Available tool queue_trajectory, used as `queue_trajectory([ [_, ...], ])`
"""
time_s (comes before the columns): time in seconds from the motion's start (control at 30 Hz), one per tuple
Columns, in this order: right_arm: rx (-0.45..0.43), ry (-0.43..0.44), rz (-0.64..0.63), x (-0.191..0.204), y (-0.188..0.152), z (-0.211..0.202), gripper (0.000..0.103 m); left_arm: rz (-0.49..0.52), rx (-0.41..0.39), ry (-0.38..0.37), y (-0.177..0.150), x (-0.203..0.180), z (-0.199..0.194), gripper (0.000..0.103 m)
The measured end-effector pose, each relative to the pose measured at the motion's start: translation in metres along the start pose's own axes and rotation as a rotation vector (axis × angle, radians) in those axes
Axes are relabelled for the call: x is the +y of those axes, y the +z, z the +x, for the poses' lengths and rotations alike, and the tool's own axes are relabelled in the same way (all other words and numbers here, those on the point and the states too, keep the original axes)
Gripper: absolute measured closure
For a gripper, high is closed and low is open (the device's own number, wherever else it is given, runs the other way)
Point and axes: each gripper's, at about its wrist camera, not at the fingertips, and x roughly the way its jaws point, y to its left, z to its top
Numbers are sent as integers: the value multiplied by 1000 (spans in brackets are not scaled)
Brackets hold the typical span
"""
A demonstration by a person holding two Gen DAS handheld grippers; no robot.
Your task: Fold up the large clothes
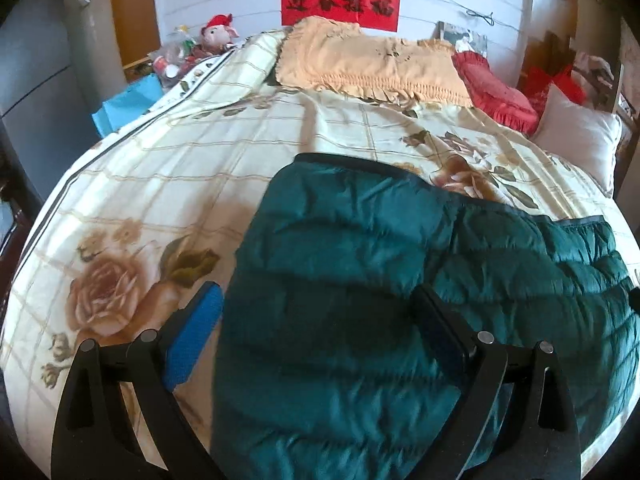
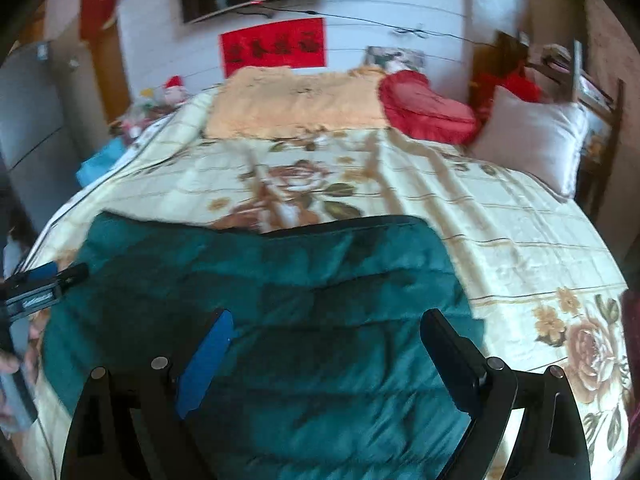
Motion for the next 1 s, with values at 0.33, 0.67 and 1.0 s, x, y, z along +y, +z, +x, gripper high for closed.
queue_trajectory([
  [0.33, 115, 9, -126, 65, -24, 48, 9, 9, 31, -35, -28, 6, 6, 8],
  [0.67, 16, -30, -30, 26, 2, 15, 9, 20, 55, -37, -16, 4, 16, 6],
  [1.0, 145, -148, 168, -54, 3, 81, 9, 9, 90, -32, -2, 0, 40, 2],
])
